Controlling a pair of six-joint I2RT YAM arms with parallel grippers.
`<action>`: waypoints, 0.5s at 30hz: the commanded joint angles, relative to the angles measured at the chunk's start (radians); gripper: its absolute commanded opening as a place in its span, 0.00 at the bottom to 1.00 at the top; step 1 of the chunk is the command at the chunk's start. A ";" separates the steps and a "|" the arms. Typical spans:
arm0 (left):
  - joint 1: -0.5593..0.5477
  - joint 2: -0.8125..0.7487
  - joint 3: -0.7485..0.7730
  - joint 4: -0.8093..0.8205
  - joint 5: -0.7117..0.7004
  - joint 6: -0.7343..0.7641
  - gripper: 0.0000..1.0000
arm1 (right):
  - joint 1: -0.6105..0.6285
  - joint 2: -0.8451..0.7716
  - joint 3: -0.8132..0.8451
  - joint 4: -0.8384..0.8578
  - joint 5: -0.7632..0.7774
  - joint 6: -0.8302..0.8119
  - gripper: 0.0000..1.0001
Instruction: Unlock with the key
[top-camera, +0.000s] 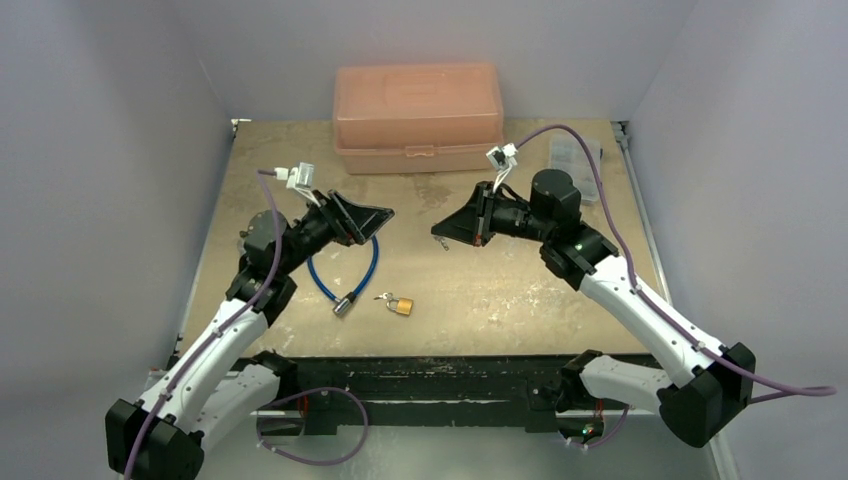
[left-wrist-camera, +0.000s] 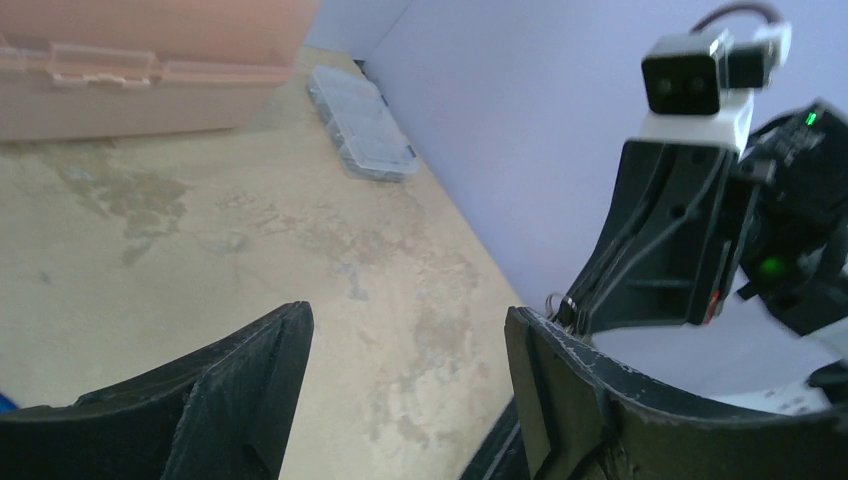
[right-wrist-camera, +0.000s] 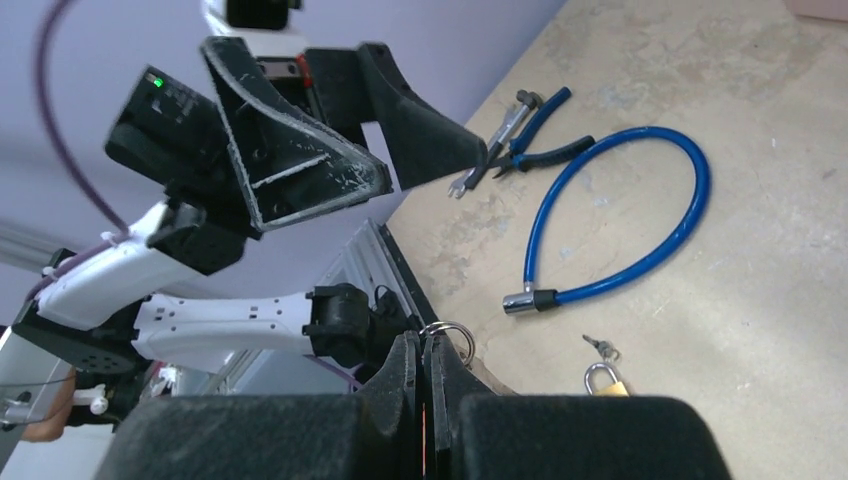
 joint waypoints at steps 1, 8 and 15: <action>-0.007 -0.067 -0.151 0.232 -0.022 -0.414 0.71 | 0.001 -0.012 -0.035 0.179 -0.048 0.028 0.00; -0.013 -0.191 -0.282 0.480 -0.076 -0.271 0.69 | 0.001 -0.007 -0.059 0.271 -0.012 0.183 0.00; -0.022 -0.213 -0.337 0.604 -0.078 -0.013 0.70 | 0.005 0.032 -0.011 0.218 0.041 0.353 0.00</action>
